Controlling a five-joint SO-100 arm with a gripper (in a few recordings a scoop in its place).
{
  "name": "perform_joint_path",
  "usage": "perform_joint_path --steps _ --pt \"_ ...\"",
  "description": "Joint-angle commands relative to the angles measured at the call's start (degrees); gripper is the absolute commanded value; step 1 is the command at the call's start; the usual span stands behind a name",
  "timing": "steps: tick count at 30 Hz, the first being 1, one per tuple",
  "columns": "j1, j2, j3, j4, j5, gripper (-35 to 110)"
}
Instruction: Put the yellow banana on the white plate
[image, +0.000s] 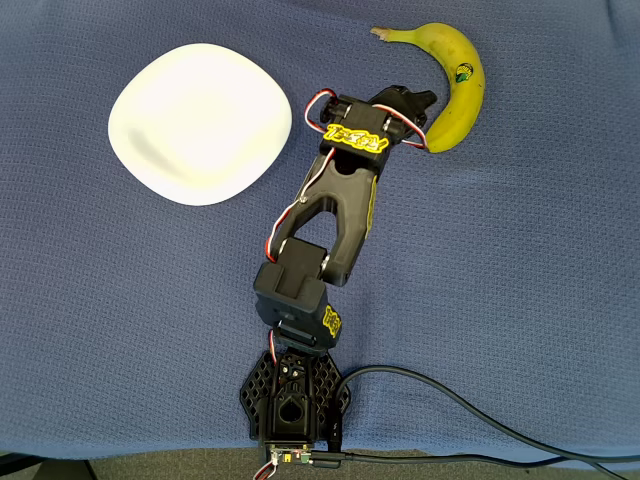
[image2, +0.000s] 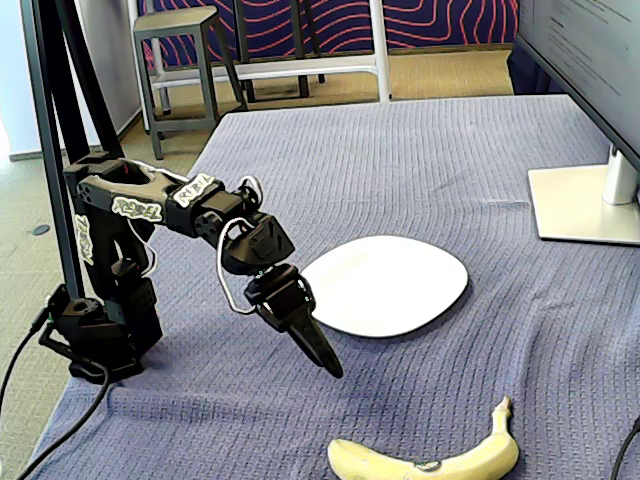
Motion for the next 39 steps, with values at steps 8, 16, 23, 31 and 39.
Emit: perform_joint_path --steps 8,16,23,31,39 --pt "3.6 -5.4 -11.9 8.1 27.0 32" --pt "7.2 -10.6 -13.8 3.7 36.0 31" --pt "7.6 -14.9 -24.6 5.9 41.1 31" --pt "7.9 -21.8 -29.9 2.4 44.4 32" --pt "8.2 -28.3 -30.3 -3.3 44.6 32"
